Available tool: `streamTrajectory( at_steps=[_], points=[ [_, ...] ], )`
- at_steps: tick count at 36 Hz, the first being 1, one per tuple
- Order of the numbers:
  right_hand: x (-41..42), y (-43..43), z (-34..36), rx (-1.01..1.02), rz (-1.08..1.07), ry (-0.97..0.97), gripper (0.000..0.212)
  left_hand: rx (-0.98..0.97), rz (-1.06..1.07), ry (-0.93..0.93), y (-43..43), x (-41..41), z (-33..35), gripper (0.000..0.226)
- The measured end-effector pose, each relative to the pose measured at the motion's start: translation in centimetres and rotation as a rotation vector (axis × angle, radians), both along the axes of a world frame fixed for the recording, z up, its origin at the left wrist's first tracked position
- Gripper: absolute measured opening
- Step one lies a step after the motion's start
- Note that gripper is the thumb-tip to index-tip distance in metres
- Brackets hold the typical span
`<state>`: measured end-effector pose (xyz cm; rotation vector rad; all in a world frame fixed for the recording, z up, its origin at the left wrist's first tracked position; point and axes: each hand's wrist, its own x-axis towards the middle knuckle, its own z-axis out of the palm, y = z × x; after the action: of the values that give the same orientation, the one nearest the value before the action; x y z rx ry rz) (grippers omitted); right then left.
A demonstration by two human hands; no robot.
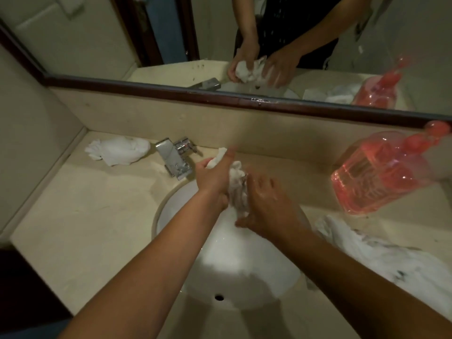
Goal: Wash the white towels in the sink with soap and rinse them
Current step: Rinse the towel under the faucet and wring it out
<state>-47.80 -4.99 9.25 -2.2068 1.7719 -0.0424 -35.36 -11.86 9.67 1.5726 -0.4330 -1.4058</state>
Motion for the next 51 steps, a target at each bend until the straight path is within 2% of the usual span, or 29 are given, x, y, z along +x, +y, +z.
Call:
streamTrajectory(
  at_steps=[2,5,7,8,9,11,13,15,17,19,21,25,27,29,31,32,34,36,39,42,51],
  points=[
    [-0.2,-0.2,-0.4,0.046,-0.103,-0.177,0.102,-0.039,-0.121,-0.008,0.1,0.0,0.9,0.064],
    [-0.8,-0.6,0.7,0.243,-0.261,-0.574,0.080,-0.199,-0.370,-0.092,0.3,1.2,2.2,0.049],
    [-1.4,-0.3,2.2,0.410,-0.270,-0.868,0.049,-0.325,-0.340,-0.177,0.4,2.4,1.6,0.067],
    [-1.7,0.1,2.9,0.523,-0.271,-1.064,0.044,-0.379,-0.301,-0.155,0.5,2.9,1.1,0.078],
    [-1.9,0.6,3.1,0.643,-0.278,-1.252,0.044,-0.409,-0.269,-0.060,0.8,3.3,0.5,0.080],
    [-2.4,1.4,2.8,0.861,-0.253,-1.516,0.059,-0.422,-0.300,0.236,1.2,3.7,-0.9,0.087],
    [-2.3,1.9,2.0,1.051,-0.134,-1.651,0.076,-0.424,-0.427,0.454,1.5,3.2,-1.4,0.107],
    [-1.9,2.1,1.6,1.183,-0.048,-1.736,0.076,-0.447,-0.526,0.642,1.9,2.3,-1.4,0.114],
    [-1.5,2.2,1.2,1.254,-0.050,-1.798,0.077,-0.495,-0.599,0.808,2.1,1.6,-1.2,0.104],
    [-1.3,2.1,1.0,1.285,-0.040,-1.839,0.078,-0.522,-0.622,0.868,2.1,1.6,-0.8,0.080],
    [-1.4,1.8,0.8,1.299,-0.023,-1.853,0.070,-0.511,-0.605,0.849,1.8,2.1,-0.1,0.058],
    [-1.9,1.0,1.1,1.295,-0.068,-1.842,0.065,-0.452,-0.567,0.727,0.8,3.3,1.9,0.046],
    [-2.1,0.6,1.5,1.282,-0.106,-1.820,0.063,-0.407,-0.517,0.680,0.6,3.4,2.6,0.032],
    [-2.2,0.3,1.9,1.306,-0.137,-1.803,0.065,-0.375,-0.472,0.650,0.6,3.3,3.1,0.018],
    [-2.4,-0.1,2.2,1.334,-0.102,-1.773,0.076,-0.343,-0.472,0.635,0.7,3.3,3.7,0.009],
    [-2.6,-0.3,2.4,1.327,-0.071,-1.735,0.083,-0.315,-0.485,0.617,0.8,3.3,4.0,0.007],
    [-2.8,-0.7,3.0,1.260,-0.055,-1.616,0.095,-0.247,-0.512,0.555,0.8,3.2,4.3,0.018],
    [-2.7,-1.0,3.9,1.173,-0.115,-1.466,0.095,-0.193,-0.512,0.475,0.8,3.1,4.4,0.016],
    [-2.2,-0.9,4.7,1.036,-0.214,-1.232,0.068,-0.176,-0.508,0.296,0.4,2.9,3.9,0.015],
    [-1.2,-0.8,4.3,0.930,-0.311,-1.106,0.047,-0.221,-0.506,0.139,0.1,2.7,3.1,0.018],
    [1.2,-0.5,0.2,0.668,-0.489,-0.889,0.031,-0.320,-0.393,-0.357,-0.4,1.5,-1.5,0.016]
  ],
)
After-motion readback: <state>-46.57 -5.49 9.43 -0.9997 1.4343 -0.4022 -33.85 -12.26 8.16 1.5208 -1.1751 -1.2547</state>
